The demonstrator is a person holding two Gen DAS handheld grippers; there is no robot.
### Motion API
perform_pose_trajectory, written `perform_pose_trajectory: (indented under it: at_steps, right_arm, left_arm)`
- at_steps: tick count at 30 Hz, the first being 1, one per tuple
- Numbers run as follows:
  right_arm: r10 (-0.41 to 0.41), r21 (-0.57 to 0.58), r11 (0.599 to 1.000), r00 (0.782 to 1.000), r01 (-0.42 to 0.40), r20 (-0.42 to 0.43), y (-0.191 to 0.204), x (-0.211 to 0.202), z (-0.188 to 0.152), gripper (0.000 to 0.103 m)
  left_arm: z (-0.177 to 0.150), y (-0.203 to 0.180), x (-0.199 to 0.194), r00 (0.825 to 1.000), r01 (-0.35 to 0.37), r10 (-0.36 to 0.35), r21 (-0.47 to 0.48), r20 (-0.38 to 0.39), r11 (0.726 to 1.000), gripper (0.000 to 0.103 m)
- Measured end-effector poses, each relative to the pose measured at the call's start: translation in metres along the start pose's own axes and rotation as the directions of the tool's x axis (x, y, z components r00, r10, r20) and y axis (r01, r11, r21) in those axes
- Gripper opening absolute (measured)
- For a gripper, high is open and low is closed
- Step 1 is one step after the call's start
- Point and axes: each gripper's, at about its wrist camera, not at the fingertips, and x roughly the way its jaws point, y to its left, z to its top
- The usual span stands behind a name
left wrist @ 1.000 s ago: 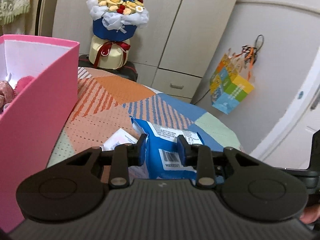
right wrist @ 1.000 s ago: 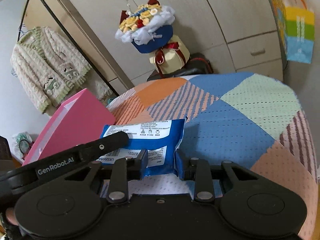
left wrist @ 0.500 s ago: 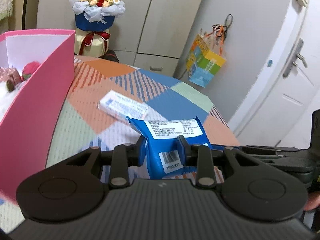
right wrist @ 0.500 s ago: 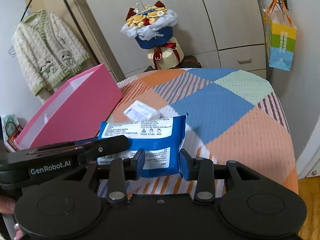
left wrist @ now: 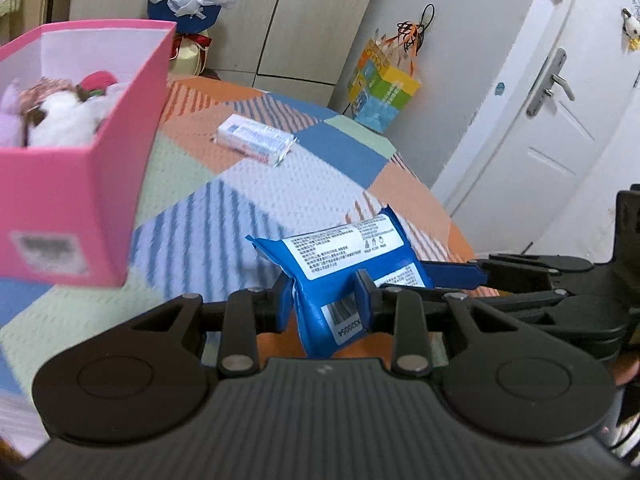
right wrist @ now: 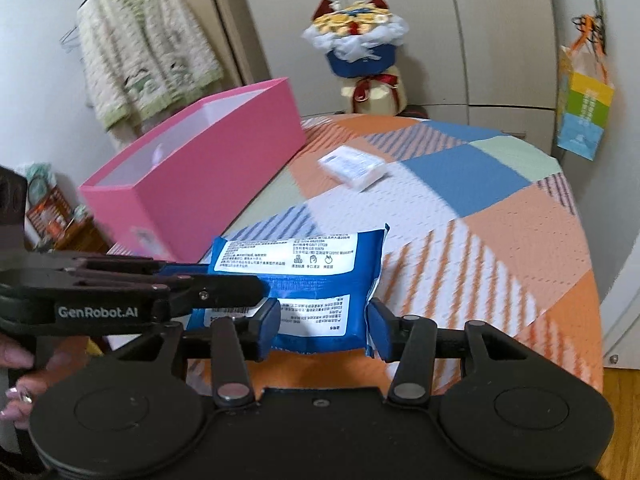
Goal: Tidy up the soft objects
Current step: 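Lift the blue wipes pack with both grippers toward the pink box, then lower the wipes pack into the pink box and open both grippers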
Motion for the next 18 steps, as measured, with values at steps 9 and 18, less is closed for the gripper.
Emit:
perform_pose_trajectory:
  at_steps: [9,18]
  right_arm:
    - [0.052,-0.153,0.987,0.998,-0.059,-0.046,0.063,-0.017,-0.006,0.057]
    - [0.073,-0.312,0.948,0.997,-0.057,0.039,0.122,-0.041,0.022,0.061]
  left_arm:
    - [-0.034,0.024,-0.065,1.0,0.024,-0.024,-0.049,0.006,0.999,0.03]
    - [-0.016,0.033,-0.125,0.991,-0.012,0.013,-0.006,0.13,1.0,0.032]
